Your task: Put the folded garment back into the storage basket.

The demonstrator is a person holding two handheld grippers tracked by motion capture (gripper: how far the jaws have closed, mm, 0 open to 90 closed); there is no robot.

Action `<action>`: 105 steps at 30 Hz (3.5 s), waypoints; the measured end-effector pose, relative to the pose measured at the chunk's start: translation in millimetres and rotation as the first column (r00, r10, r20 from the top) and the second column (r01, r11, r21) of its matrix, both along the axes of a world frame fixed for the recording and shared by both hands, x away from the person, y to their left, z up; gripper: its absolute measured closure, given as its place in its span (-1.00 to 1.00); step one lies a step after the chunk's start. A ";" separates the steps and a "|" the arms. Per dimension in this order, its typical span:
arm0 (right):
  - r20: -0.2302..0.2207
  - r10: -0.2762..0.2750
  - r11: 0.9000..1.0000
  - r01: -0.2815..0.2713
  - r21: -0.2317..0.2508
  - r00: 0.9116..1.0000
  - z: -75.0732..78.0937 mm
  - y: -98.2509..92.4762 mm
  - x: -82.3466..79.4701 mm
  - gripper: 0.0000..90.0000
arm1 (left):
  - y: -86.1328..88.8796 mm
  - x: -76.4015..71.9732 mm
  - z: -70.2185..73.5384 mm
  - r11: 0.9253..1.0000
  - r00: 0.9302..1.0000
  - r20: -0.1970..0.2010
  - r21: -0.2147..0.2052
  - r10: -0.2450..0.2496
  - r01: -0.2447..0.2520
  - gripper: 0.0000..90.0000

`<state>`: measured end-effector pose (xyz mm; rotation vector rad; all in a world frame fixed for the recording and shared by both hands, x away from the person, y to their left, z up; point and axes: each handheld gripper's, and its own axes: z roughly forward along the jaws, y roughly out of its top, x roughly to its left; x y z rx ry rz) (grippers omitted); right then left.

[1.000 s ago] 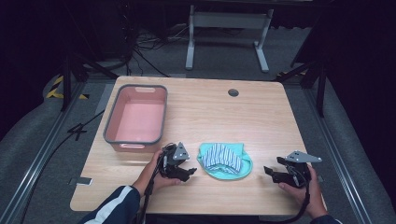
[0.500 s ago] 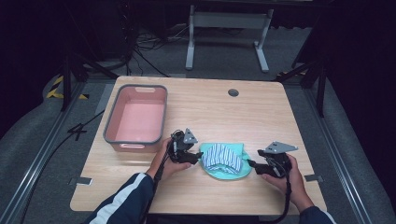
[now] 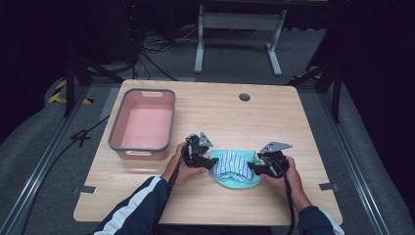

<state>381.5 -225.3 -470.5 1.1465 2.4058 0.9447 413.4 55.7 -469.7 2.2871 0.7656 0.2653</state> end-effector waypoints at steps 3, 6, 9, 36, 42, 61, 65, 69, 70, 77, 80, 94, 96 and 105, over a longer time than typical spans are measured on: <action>-0.007 0.004 1.000 -0.004 0.010 1.000 -3.6 -0.2 0.8 -0.04 | -4.5 -0.5 -5.8 1.000 0.999 -0.041 0.017 -0.020 0.021 -0.39; -0.012 0.000 1.000 0.001 0.025 1.000 -4.2 -1.2 0.8 -0.04 | -7.0 -1.4 -5.7 0.999 0.999 -0.033 0.033 -0.017 0.018 -0.45; -0.011 0.003 1.000 -0.003 0.023 1.000 -4.0 -0.6 0.3 0.04 | -5.2 -1.7 -6.0 0.999 0.999 -0.027 0.033 -0.021 0.022 -0.45; -0.011 0.068 0.998 -0.067 0.014 0.998 0.7 8.9 -11.1 0.83 | 2.4 -15.7 1.8 0.991 0.991 -0.018 -0.036 -0.133 0.133 0.85; 0.001 0.079 0.997 -0.079 0.015 0.997 6.5 7.4 -13.4 0.85 | 1.4 -18.4 6.5 0.992 0.993 0.010 -0.054 -0.117 0.118 0.85; 0.101 0.059 0.996 -0.065 0.060 0.993 51.5 17.1 -15.6 0.85 | 2.3 -16.9 56.4 0.993 0.989 0.099 -0.021 -0.113 0.115 0.86; 0.115 0.062 0.995 -0.070 0.066 0.991 60.4 19.1 -12.7 0.85 | 3.2 -16.7 66.2 0.993 0.986 0.120 -0.016 -0.113 0.116 0.86; 0.135 0.072 0.995 -0.081 0.063 0.988 71.2 22.6 -10.6 0.85 | 6.7 -16.5 78.5 0.994 0.984 0.143 -0.007 -0.110 0.112 0.86; 0.135 0.072 0.995 -0.081 0.063 0.988 71.2 22.6 -10.6 0.85 | 6.7 -16.5 78.5 0.994 0.984 0.143 -0.007 -0.110 0.112 0.86; 0.179 0.086 0.993 -0.100 0.069 0.980 94.0 30.1 -6.9 0.85 | 14.6 -14.9 99.9 0.994 0.978 0.178 0.006 -0.106 0.106 0.86; 0.190 0.091 0.992 -0.106 0.072 0.978 100.7 35.3 -4.6 0.85 | 20.6 -13.7 107.3 0.995 0.978 0.184 0.015 -0.101 0.100 0.86; 0.243 0.145 0.985 -0.162 0.053 0.959 133.7 77.4 9.6 0.85 | 65.6 -13.7 139.4 1.000 0.970 0.241 0.012 -0.024 0.022 0.85; 0.249 0.154 0.984 -0.172 0.050 0.956 138.0 85.6 12.8 0.85 | 73.2 -13.8 143.3 1.000 0.969 0.248 0.007 -0.011 0.009 0.85; 0.266 0.189 0.976 -0.211 0.057 0.945 152.8 123.9 27.8 0.85 | 110.6 -14.0 158.6 0.998 0.963 0.264 0.016 0.057 -0.064 0.85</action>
